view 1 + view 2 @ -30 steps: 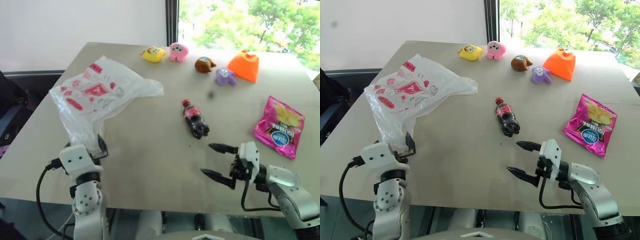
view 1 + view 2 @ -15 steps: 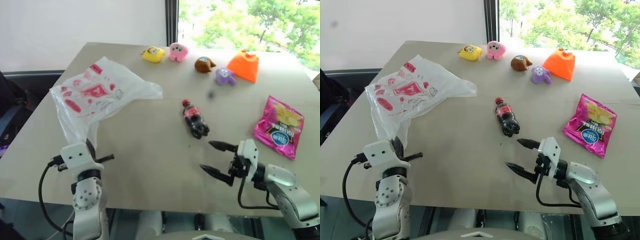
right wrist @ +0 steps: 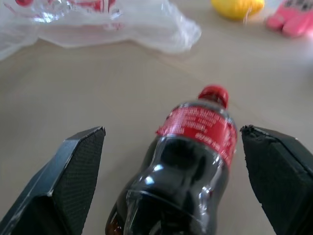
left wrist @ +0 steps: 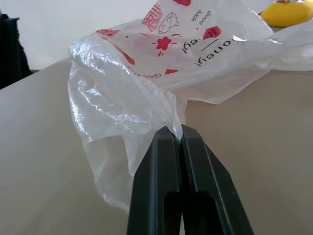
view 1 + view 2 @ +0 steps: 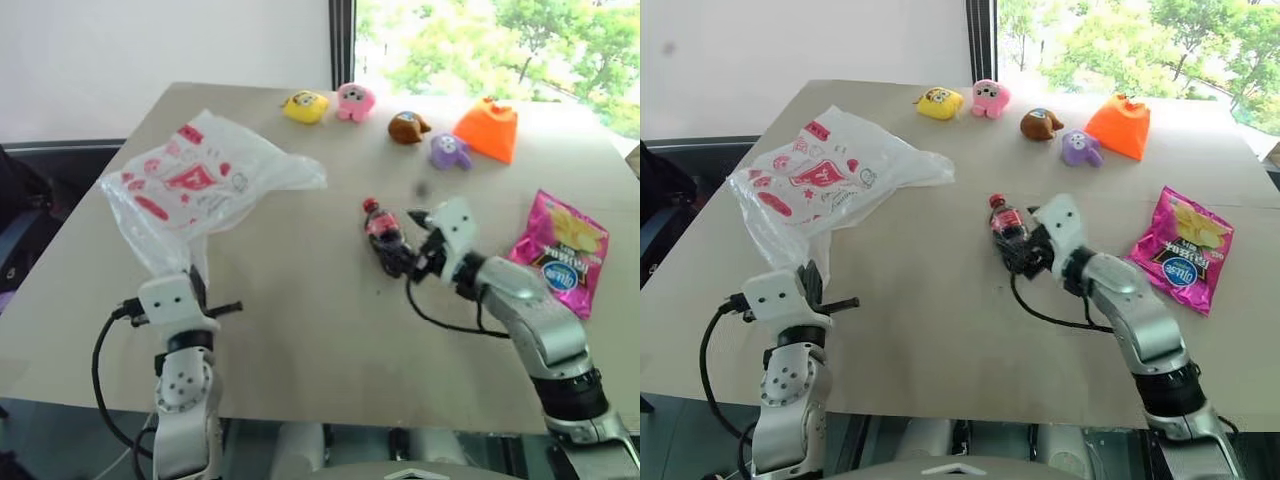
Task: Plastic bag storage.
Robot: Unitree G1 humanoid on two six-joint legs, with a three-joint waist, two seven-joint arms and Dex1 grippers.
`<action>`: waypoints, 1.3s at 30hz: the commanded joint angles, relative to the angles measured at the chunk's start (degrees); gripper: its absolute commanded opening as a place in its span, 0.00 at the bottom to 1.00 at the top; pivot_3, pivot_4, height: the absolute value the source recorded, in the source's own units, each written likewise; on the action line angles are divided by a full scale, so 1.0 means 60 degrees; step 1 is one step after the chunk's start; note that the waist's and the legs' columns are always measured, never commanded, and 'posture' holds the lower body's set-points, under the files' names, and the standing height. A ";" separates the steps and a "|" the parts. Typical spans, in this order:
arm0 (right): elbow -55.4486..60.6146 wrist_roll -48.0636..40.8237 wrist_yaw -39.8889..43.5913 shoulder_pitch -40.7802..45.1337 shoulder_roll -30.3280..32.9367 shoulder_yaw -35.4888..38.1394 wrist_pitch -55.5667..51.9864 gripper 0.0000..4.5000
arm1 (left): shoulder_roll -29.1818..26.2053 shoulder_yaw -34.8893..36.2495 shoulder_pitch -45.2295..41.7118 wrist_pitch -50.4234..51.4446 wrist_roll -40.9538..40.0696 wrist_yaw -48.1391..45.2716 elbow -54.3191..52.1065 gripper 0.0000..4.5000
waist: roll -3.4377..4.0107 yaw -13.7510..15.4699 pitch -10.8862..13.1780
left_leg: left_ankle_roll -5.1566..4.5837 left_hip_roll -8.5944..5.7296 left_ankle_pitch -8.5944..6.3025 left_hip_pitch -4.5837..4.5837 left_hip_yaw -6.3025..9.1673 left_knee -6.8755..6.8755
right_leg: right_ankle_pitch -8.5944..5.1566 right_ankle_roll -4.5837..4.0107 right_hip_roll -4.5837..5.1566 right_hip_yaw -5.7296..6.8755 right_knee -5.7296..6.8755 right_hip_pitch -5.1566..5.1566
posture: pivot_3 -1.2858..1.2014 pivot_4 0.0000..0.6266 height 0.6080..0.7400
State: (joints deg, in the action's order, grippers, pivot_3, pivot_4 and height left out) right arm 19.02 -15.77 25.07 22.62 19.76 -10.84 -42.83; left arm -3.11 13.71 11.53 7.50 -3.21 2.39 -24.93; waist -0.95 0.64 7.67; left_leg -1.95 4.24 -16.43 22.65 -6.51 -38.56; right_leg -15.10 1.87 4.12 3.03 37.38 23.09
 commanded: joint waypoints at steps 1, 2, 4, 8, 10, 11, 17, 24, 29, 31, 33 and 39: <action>-0.0133 0.0234 -0.0720 0.0715 -0.0222 -0.0007 -0.1598 1.00 | 0.0036 -0.0096 0.0129 -0.0540 -0.0331 -0.0285 -0.0643 0.02 | 0.0000 0.0012 0.0000 | 0.0000 0.0000 0.0000 0.0030 -0.0002 -0.0015 | 0.0000 0.0000 0.0002 -0.0004 0.0025 0.0031 | 0.52 0.24 1.00; -0.0146 0.0168 -0.0710 0.0809 -0.0192 -0.0115 -0.2200 1.00 | 0.0050 -0.0089 0.0201 -0.0561 -0.0296 -0.0249 -0.0679 0.02 | 0.0000 0.0014 0.0000 | 0.0000 -0.0002 0.0001 0.0033 -0.0001 -0.0019 | 0.0000 0.0000 0.0004 -0.0003 0.0033 0.0033 | 0.52 0.24 1.00; -0.0169 0.0223 -0.0749 0.0884 -0.0127 -0.0354 -0.2820 1.00 | 0.0117 -0.0066 0.0317 -0.0623 -0.0261 -0.0158 -0.0720 0.02 | 0.0001 -0.0006 -0.0001 | 0.0000 -0.0002 0.0000 0.0032 -0.0003 -0.0020 | -0.0001 0.0001 0.0003 -0.0003 0.0035 0.0034 | 0.52 0.24 1.00; -0.0425 0.0428 -0.0907 0.1003 -0.0144 -0.0519 -0.3071 1.00 | 0.0144 -0.0068 0.0344 -0.0679 -0.0259 -0.0120 -0.0688 0.02 | -0.0001 0.0004 -0.0002 | -0.0007 -0.0003 -0.0004 0.0032 0.0003 -0.0025 | -0.0001 0.0001 0.0002 -0.0001 0.0043 0.0035 | 0.52 0.24 1.00; -0.0603 0.0556 -0.1071 0.1062 -0.0275 -0.0452 -0.2936 1.00 | 0.0090 -0.0079 0.0322 -0.0714 -0.0241 -0.0168 -0.0650 0.02 | 0.0000 -0.0018 -0.0001 | -0.0016 -0.0004 -0.0008 0.0032 0.0002 -0.0030 | -0.0001 0.0001 0.0002 -0.0002 0.0050 0.0035 | 0.52 0.24 1.00; -0.0661 0.0590 -0.1134 0.1092 -0.0340 -0.0410 -0.2867 1.00 | 0.0057 -0.0071 0.0315 -0.0730 -0.0248 -0.0200 -0.0623 0.02 | 0.0000 -0.0029 -0.0001 | -0.0016 -0.0004 -0.0009 0.0032 0.0003 -0.0035 | -0.0001 0.0001 0.0002 -0.0002 0.0055 0.0035 | 0.52 0.24 1.00; -0.0712 0.0815 -0.1325 0.1033 -0.0548 -0.0284 -0.2267 0.70 | -0.0084 -0.0016 0.0193 -0.0717 -0.0431 -0.0377 -0.0454 0.00 | 0.0000 -0.0113 -0.0001 | -0.0013 -0.0002 -0.0007 0.0035 0.0005 -0.0038 | -0.0001 0.0001 -0.0001 -0.0003 0.0066 0.0041 | 0.52 0.24 1.00; -0.0606 0.0955 -0.1524 0.0959 -0.0683 0.0215 -0.1254 0.70 | -0.0522 -0.0198 -0.1482 -0.0627 -0.0427 -0.0571 0.0782 0.00 | 0.0001 -0.0159 0.0004 | -0.0001 -0.0005 0.0001 0.0049 0.0007 -0.0040 | 0.0000 0.0003 -0.0002 -0.0002 0.0069 0.0051 | 0.52 0.24 1.00; -0.0627 0.1244 -0.1854 0.0899 -0.0435 0.1019 -0.0669 0.70 | -0.0716 -0.1455 -0.4181 -0.0683 -0.0575 -0.1966 0.3095 0.00 | 0.0003 -0.0056 0.0006 | 0.0012 -0.0005 0.0010 0.0101 -0.0004 -0.0100 | 0.0001 0.0006 -0.0012 0.0034 0.0079 0.0059 | 0.52 0.24 1.00; -0.0528 0.1272 -0.1939 0.0862 -0.0250 0.1411 -0.0562 0.70 | -0.0700 -0.1961 -0.4882 -0.0735 -0.0797 -0.2818 0.3749 0.00 | 0.0002 -0.0038 0.0006 | 0.0012 -0.0006 0.0010 0.0122 -0.0004 -0.0109 | 0.0002 0.0007 -0.0011 0.0034 0.0074 0.0071 | 0.52 0.24 1.00; -0.0429 0.1281 -0.1988 0.0802 -0.0008 0.1841 -0.0482 0.70 | -0.0730 -0.2479 -0.5380 -0.0901 -0.0879 -0.3645 0.4232 0.00 | 0.0004 -0.0026 0.0007 | 0.0015 -0.0007 0.0012 0.0172 0.0001 -0.0119 | 0.0003 0.0009 -0.0011 0.0039 0.0075 0.0119 | 0.52 0.24 1.00; 0.0318 0.0860 -0.1526 0.0211 0.0635 0.2772 -0.0757 0.70 | -0.1158 -0.3807 -0.5396 -0.0704 -0.1477 -0.6185 0.3954 0.00 | 0.0052 -0.0046 0.0036 | 0.0023 -0.0005 0.0015 0.0176 -0.0002 -0.0096 | -0.0011 0.0032 -0.0013 0.0049 0.0060 0.0127 | 0.52 0.24 1.00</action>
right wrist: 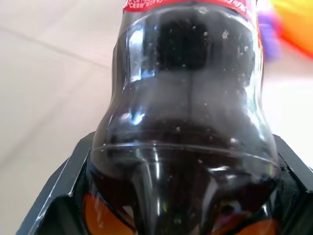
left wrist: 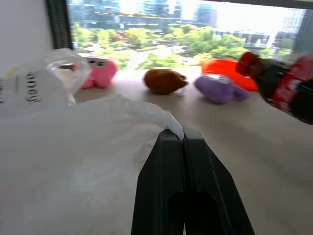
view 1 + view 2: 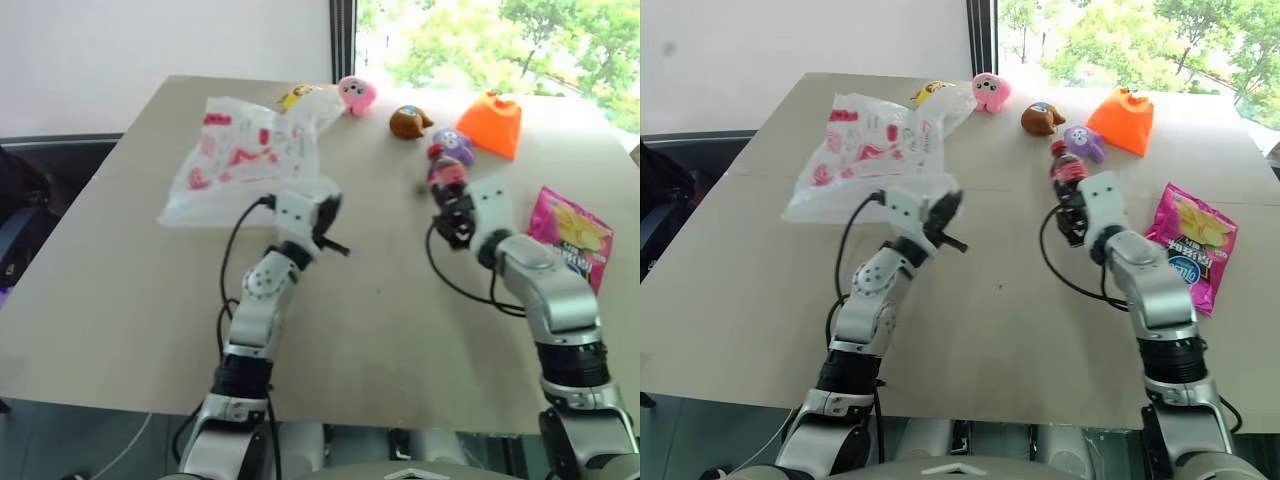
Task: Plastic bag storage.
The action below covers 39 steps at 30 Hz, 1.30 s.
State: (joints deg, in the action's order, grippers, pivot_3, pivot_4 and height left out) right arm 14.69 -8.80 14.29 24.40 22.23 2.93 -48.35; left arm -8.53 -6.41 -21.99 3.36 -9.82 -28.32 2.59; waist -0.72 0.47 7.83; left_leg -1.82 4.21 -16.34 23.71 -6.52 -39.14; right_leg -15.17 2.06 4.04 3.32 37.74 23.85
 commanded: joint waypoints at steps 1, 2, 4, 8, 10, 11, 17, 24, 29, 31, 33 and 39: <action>0.1238 -0.0496 0.0522 -0.0266 0.0386 0.0619 0.0068 0.70 | -0.0462 -0.0646 0.0401 0.0135 -0.0520 -0.1485 -0.0928 0.00 | 0.0024 -0.0059 0.0014 | 0.0002 0.0000 0.0001 -0.0001 0.0000 0.0002 | 0.0000 0.0001 -0.0001 -0.0001 -0.0001 0.0000 | 0.52 0.24 1.00; 0.1394 -0.0680 0.0752 -0.0416 0.0530 0.0729 -0.0022 0.70 | -0.0654 -0.0789 0.0583 0.0241 -0.0604 -0.1796 -0.1171 0.00 | 0.0035 -0.0104 0.0021 | 0.0003 0.0001 0.0002 -0.0002 0.0000 0.0002 | -0.0001 0.0001 -0.0002 -0.0003 0.0001 0.0001 | 0.52 0.24 1.00; 0.1668 -0.1182 0.1663 -0.0830 0.1120 0.0783 -0.0191 0.70 | -0.1226 -0.0911 0.1122 0.0399 -0.0665 -0.2286 -0.1797 0.00 | 0.0056 -0.0178 0.0033 | 0.0006 0.0002 0.0003 -0.0003 0.0002 0.0003 | -0.0001 0.0001 -0.0002 -0.0004 0.0006 0.0001 | 0.52 0.24 1.00; 0.1809 -0.1840 0.2936 -0.1198 0.2042 0.0429 -0.0281 0.70 | -0.1765 -0.0640 0.1854 0.0262 -0.0428 -0.2080 -0.2612 0.00 | 0.0075 -0.0186 0.0045 | 0.0009 0.0001 0.0005 -0.0013 0.0010 -0.0012 | -0.0001 0.0001 -0.0002 -0.0009 0.0023 -0.0005 | 0.52 0.24 1.00; 0.1836 -0.2185 0.3541 -0.1181 0.2296 0.0074 -0.0406 0.70 | -0.1887 -0.0357 0.2273 0.0102 -0.0040 -0.1518 -0.3051 0.00 | 0.0075 -0.0212 0.0046 | 0.0008 0.0000 0.0007 -0.0017 0.0011 -0.0020 | 0.0000 0.0001 -0.0002 -0.0018 0.0029 -0.0008 | 0.52 0.24 1.00; 0.1865 -0.2318 0.3774 -0.1133 0.2350 -0.0123 -0.0435 0.70 | -0.1885 -0.0246 0.2437 0.0039 0.0023 -0.1332 -0.3254 0.00 | 0.0075 -0.0211 0.0046 | 0.0007 0.0000 0.0006 -0.0025 0.0028 -0.0020 | 0.0000 0.0001 -0.0002 -0.0024 0.0031 -0.0014 | 0.52 0.24 1.00; 0.1664 -0.2652 0.4526 -0.0505 0.2199 -0.1239 -0.0313 0.70 | -0.1623 0.0152 0.3207 -0.0148 0.0877 0.0107 -0.4390 0.00 | 0.0074 -0.0175 0.0047 | 0.0005 -0.0002 0.0005 -0.0014 0.0077 -0.0022 | 0.0001 -0.0001 -0.0001 -0.0014 0.0031 -0.0013 | 0.52 0.24 1.00; 0.0523 -0.2308 0.4796 0.0708 0.1471 -0.2319 0.0212 0.70 | -0.1466 -0.0145 0.4133 -0.0235 0.1408 0.0734 -0.5222 0.00 | 0.0071 -0.0153 0.0048 | 0.0004 -0.0003 0.0004 -0.0010 0.0084 -0.0026 | 0.0001 -0.0002 0.0001 -0.0007 0.0030 -0.0014 | 0.52 0.24 1.00; -0.0343 -0.1962 0.5017 0.1218 0.1020 -0.2957 0.0675 0.70 | -0.1480 -0.0200 0.4592 -0.0357 0.1492 0.0779 -0.5533 0.00 | 0.0071 -0.0125 0.0047 | 0.0004 -0.0003 0.0004 -0.0007 0.0084 -0.0027 | 0.0001 -0.0002 0.0002 -0.0004 0.0029 -0.0014 | 0.52 0.24 1.00; -0.0655 -0.1770 0.5158 0.1380 0.0882 -0.3255 0.0858 0.70 | -0.1494 -0.0178 0.4658 -0.0360 0.1483 0.0796 -0.5606 0.00 | 0.0071 -0.0135 0.0047 | 0.0004 -0.0003 0.0004 -0.0007 0.0083 -0.0027 | 0.0001 -0.0003 0.0002 -0.0005 0.0030 -0.0013 | 0.52 0.24 1.00; -0.0932 -0.1658 0.5298 0.1534 0.0720 -0.3489 0.0978 0.70 | -0.1505 -0.0164 0.4675 -0.0366 0.1477 0.0801 -0.5668 0.00 | 0.0071 -0.0143 0.0047 | 0.0005 -0.0003 0.0004 -0.0008 0.0084 -0.0027 | 0.0001 -0.0003 0.0001 -0.0004 0.0032 -0.0013 | 0.52 0.24 1.00; -0.2548 -0.1188 0.5164 0.2331 -0.0484 -0.3766 0.1759 0.70 | -0.1633 -0.0235 0.4838 -0.0483 0.1335 0.0602 -0.5891 0.00 | 0.0071 -0.0203 0.0048 | 0.0005 0.0000 0.0005 -0.0011 0.0080 -0.0027 | 0.0002 -0.0003 0.0001 -0.0006 0.0037 -0.0012 | 0.52 0.24 1.00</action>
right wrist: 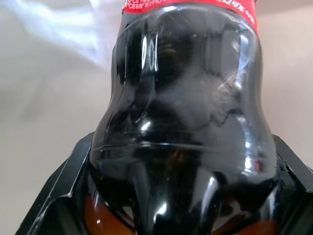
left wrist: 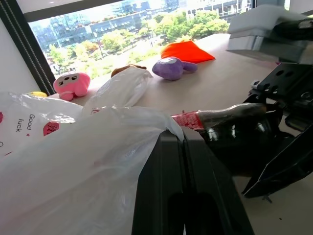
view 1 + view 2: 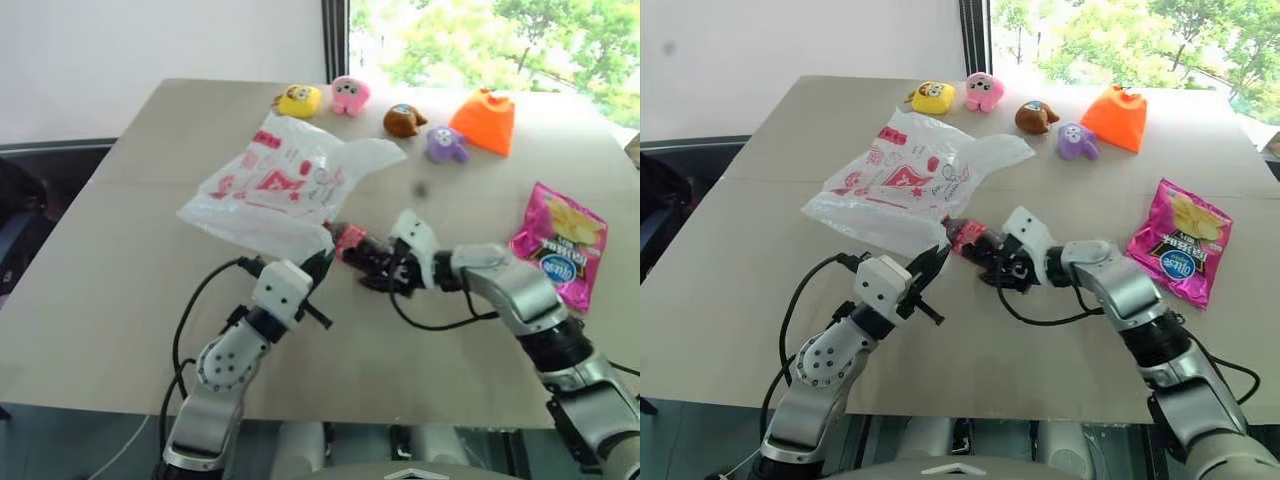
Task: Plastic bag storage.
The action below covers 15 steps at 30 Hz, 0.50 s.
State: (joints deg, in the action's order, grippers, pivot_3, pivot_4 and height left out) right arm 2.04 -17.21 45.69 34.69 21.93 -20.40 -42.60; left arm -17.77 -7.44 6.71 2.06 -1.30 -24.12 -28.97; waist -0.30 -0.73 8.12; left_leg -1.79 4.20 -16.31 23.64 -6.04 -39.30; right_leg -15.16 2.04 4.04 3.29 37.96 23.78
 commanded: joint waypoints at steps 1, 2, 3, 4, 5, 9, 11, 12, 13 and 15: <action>-0.0818 0.0279 -0.0228 0.0783 -0.0734 0.0262 0.1069 0.70 | -0.0130 -0.0100 0.0122 -0.0249 -0.0153 -0.0171 -0.0703 0.00 | 0.0001 0.0004 0.0000 | 0.0001 0.0000 0.0000 0.0000 0.0000 0.0000 | 0.0000 0.0000 -0.0001 0.0001 0.0001 0.0000 | 0.52 0.24 1.00; -0.1097 0.0284 -0.0388 0.0912 -0.1009 0.0438 0.1222 0.70 | -0.0166 -0.0139 0.0212 -0.0228 -0.0241 -0.0257 -0.0778 0.00 | 0.0000 0.0006 0.0000 | 0.0001 0.0000 0.0001 0.0000 -0.0001 -0.0001 | 0.0000 0.0000 0.0000 0.0002 0.0002 0.0001 | 0.52 0.24 1.00; -0.1351 0.0257 -0.0533 0.1052 -0.1261 0.0604 0.1315 0.70 | -0.0223 -0.0194 0.0327 -0.0192 -0.0346 -0.0379 -0.0859 0.00 | 0.0000 0.0006 0.0000 | 0.0001 0.0001 0.0001 0.0001 -0.0001 -0.0001 | 0.0000 0.0000 -0.0001 0.0002 0.0001 0.0000 | 0.52 0.24 1.00; -0.1627 0.0256 -0.0616 0.1211 -0.1503 0.0699 0.1434 0.70 | -0.0353 -0.0273 0.0489 -0.0153 -0.0457 -0.0576 -0.0948 0.00 | 0.0000 0.0003 0.0000 | 0.0001 0.0001 0.0000 0.0003 -0.0002 0.0000 | 0.0000 0.0000 0.0000 0.0002 0.0000 0.0001 | 0.52 0.24 1.00; -0.1883 0.0282 -0.0684 0.1348 -0.1718 0.0756 0.1562 0.70 | -0.0483 -0.0314 0.0624 -0.0088 -0.0580 -0.0755 -0.1026 0.00 | 0.0000 0.0000 0.0000 | 0.0001 0.0001 0.0001 0.0003 -0.0004 0.0000 | 0.0000 0.0000 0.0001 0.0001 -0.0001 0.0001 | 0.52 0.24 1.00; -0.3077 0.0421 -0.1252 0.1816 -0.2657 0.1139 0.2500 0.70 | -0.1286 -0.0167 0.0968 -0.0113 -0.1251 -0.1684 -0.1357 0.00 | 0.0003 -0.0003 0.0002 | 0.0002 0.0003 0.0001 0.0005 -0.0015 0.0002 | -0.0001 -0.0001 0.0000 0.0007 -0.0002 0.0003 | 0.52 0.24 1.00; -0.3896 0.0337 -0.1740 0.2136 -0.3204 0.1601 0.2968 0.70 | -0.1607 -0.0047 0.1006 -0.0061 -0.1495 -0.1953 -0.1398 0.00 | 0.0004 -0.0008 0.0003 | 0.0004 0.0006 0.0002 0.0004 -0.0029 0.0001 | -0.0001 -0.0001 0.0000 0.0010 0.0002 0.0003 | 0.52 0.24 1.00; -0.4316 0.0294 -0.2028 0.2305 -0.3473 0.1855 0.3204 0.70 | -0.1729 0.0003 0.1036 -0.0052 -0.1585 -0.2036 -0.1440 0.00 | 0.0005 -0.0009 0.0003 | 0.0006 0.0005 0.0003 0.0004 -0.0034 0.0001 | -0.0001 -0.0002 0.0000 0.0010 0.0004 0.0003 | 0.52 0.24 1.00; -0.4786 0.0241 -0.2388 0.2491 -0.3766 0.2161 0.3532 0.70 | -0.1840 0.0057 0.1085 -0.0048 -0.1624 -0.2095 -0.1513 0.00 | 0.0004 -0.0018 0.0003 | 0.0006 0.0005 0.0003 0.0003 -0.0038 0.0000 | -0.0001 -0.0001 0.0001 0.0008 0.0005 0.0003 | 0.52 0.24 1.00; -0.5703 0.0283 -0.3117 0.2858 -0.4232 0.2736 0.4429 0.70 | -0.2000 0.0179 0.1186 -0.0109 -0.1562 -0.2099 -0.1628 0.00 | 0.0009 -0.0035 0.0006 | 0.0008 0.0006 0.0004 0.0002 -0.0051 0.0000 | 0.0000 -0.0002 -0.0001 0.0005 0.0009 0.0004 | 0.52 0.24 1.00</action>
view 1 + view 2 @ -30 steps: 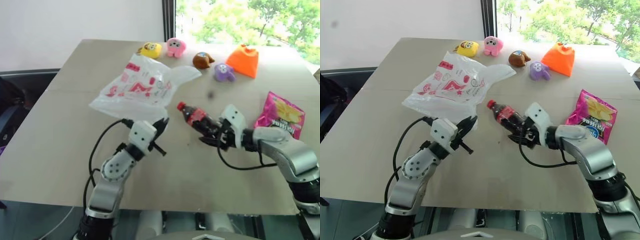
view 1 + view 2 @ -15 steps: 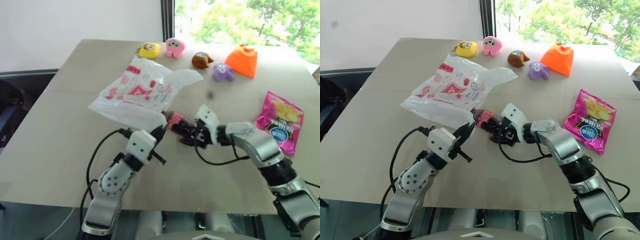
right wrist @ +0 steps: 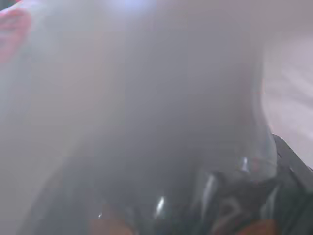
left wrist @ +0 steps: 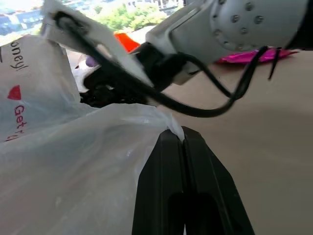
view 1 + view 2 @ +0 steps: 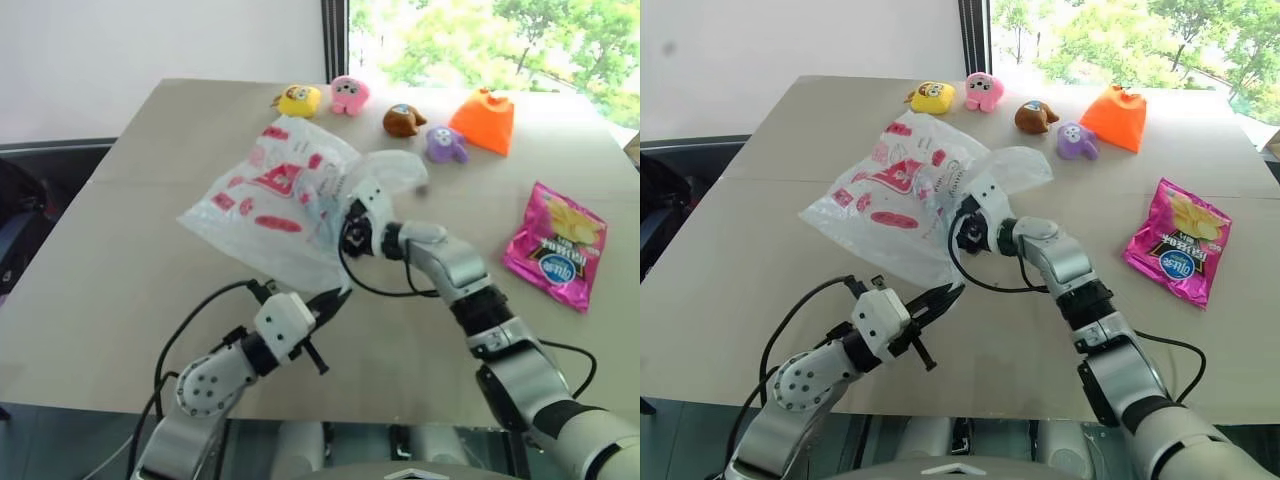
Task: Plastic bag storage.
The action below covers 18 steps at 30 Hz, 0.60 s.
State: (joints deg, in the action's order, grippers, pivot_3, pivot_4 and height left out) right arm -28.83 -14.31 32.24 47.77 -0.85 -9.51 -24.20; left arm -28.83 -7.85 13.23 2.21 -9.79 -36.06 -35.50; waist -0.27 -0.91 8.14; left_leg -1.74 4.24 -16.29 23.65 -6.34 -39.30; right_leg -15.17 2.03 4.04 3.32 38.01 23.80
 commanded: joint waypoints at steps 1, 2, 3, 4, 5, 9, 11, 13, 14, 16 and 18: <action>-0.0886 -0.0176 -0.1167 0.0812 -0.0584 0.1176 0.1743 0.70 | -0.0198 0.0322 0.0142 -0.0174 -0.0097 -0.0075 -0.0560 0.00 | 0.0004 -0.0008 0.0002 | 0.0000 0.0000 0.0000 0.0000 -0.0003 0.0001 | 0.0000 0.0000 0.0000 -0.0001 -0.0001 0.0001 | 0.52 0.24 1.00; -0.1104 -0.0193 -0.1445 0.0906 -0.0668 0.1450 0.2060 0.70 | -0.0219 0.0439 0.0188 -0.0227 -0.0049 -0.0020 -0.0539 0.00 | 0.0005 0.0013 0.0003 | 0.0001 0.0000 0.0000 0.0001 -0.0004 0.0003 | 0.0000 0.0000 0.0000 -0.0001 -0.0003 0.0002 | 0.52 0.24 1.00; -0.1100 -0.0230 -0.1820 0.0914 -0.0659 0.1783 0.2339 0.70 | -0.0242 0.0659 0.0236 -0.0334 -0.0023 0.0042 -0.0494 0.00 | 0.0005 0.0020 0.0003 | 0.0001 0.0000 0.0000 0.0005 -0.0003 0.0006 | 0.0000 0.0000 0.0001 0.0002 -0.0008 0.0003 | 0.52 0.24 1.00; -0.0943 -0.0214 -0.2183 0.0844 -0.0573 0.2057 0.2544 0.70 | -0.0254 0.0899 0.0266 -0.0412 0.0004 0.0123 -0.0439 0.00 | 0.0006 0.0037 0.0004 | 0.0001 0.0000 0.0000 0.0007 -0.0004 0.0007 | 0.0000 0.0001 0.0001 0.0002 -0.0010 0.0003 | 0.52 0.24 1.00; -0.0652 -0.0181 -0.2457 0.0704 -0.0470 0.2253 0.2650 0.70 | -0.0244 0.1128 0.0281 -0.0480 0.0046 0.0219 -0.0384 0.00 | 0.0007 0.0058 0.0006 | 0.0001 -0.0001 0.0000 0.0014 -0.0003 0.0007 | 0.0000 0.0001 0.0004 0.0006 -0.0015 0.0004 | 0.52 0.24 1.00; 0.1100 0.0049 -0.3036 -0.0194 0.0024 0.2435 0.2388 0.70 | 0.0058 0.1844 0.0079 -0.0150 0.0139 0.0894 -0.0105 0.00 | 0.0007 0.0053 0.0005 | 0.0002 -0.0004 0.0000 0.0019 -0.0005 0.0008 | 0.0000 0.0002 0.0012 0.0006 -0.0018 0.0007 | 0.52 0.24 1.00; 0.2768 0.0142 -0.3258 -0.1055 0.0414 0.2335 0.1540 0.70 | 0.0319 0.2210 -0.0211 0.0352 0.0106 0.1440 0.0151 0.00 | 0.0008 0.0057 0.0005 | 0.0002 -0.0004 0.0000 0.0017 -0.0005 0.0011 | -0.0001 0.0002 0.0011 0.0004 -0.0014 0.0008 | 0.52 0.24 1.00; 0.4180 0.0186 -0.3380 -0.1775 0.0770 0.2088 0.0422 0.70 | 0.0497 0.2317 -0.0441 0.0819 -0.0054 0.1653 0.0290 0.00 | 0.0010 0.0006 0.0006 | 0.0004 0.0000 0.0001 0.0014 -0.0001 0.0014 | -0.0001 0.0002 0.0007 0.0004 -0.0009 0.0010 | 0.52 0.24 1.00; 0.4655 0.0161 -0.3467 -0.2002 0.0841 0.2016 -0.0023 0.70 | 0.0544 0.2307 -0.0522 0.0923 -0.0123 0.1660 0.0319 0.00 | 0.0012 -0.0038 0.0006 | 0.0006 0.0000 0.0003 0.0011 -0.0001 0.0016 | -0.0001 0.0002 0.0006 0.0002 -0.0004 0.0010 | 0.52 0.24 1.00; 0.5187 0.0205 -0.3710 -0.2211 0.0863 0.1940 -0.0567 0.70 | 0.0654 0.2204 -0.0733 0.1022 -0.0264 0.1625 0.0347 0.00 | 0.0013 -0.0136 0.0007 | 0.0009 0.0003 0.0004 0.0000 -0.0002 0.0019 | 0.0000 0.0002 0.0002 -0.0013 0.0002 0.0012 | 0.52 0.24 1.00; 0.5246 0.0302 -0.3880 -0.2253 0.0853 0.1906 -0.0819 0.70 | 0.0830 0.2092 -0.0996 0.1229 -0.0477 0.1638 0.0358 0.00 | 0.0015 -0.0233 0.0009 | 0.0014 0.0004 0.0007 -0.0005 -0.0003 0.0018 | 0.0000 0.0001 0.0000 -0.0016 0.0011 0.0014 | 0.52 0.24 1.00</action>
State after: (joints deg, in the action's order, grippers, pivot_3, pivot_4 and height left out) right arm -2.20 -12.51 9.66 32.65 4.76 2.92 -28.79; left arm -24.54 4.83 8.41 8.91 -10.84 -26.58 -32.35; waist -0.18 -2.30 8.19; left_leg -1.63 4.27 -16.23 23.60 -6.35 -39.19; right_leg -15.16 2.04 4.03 3.20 38.09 23.89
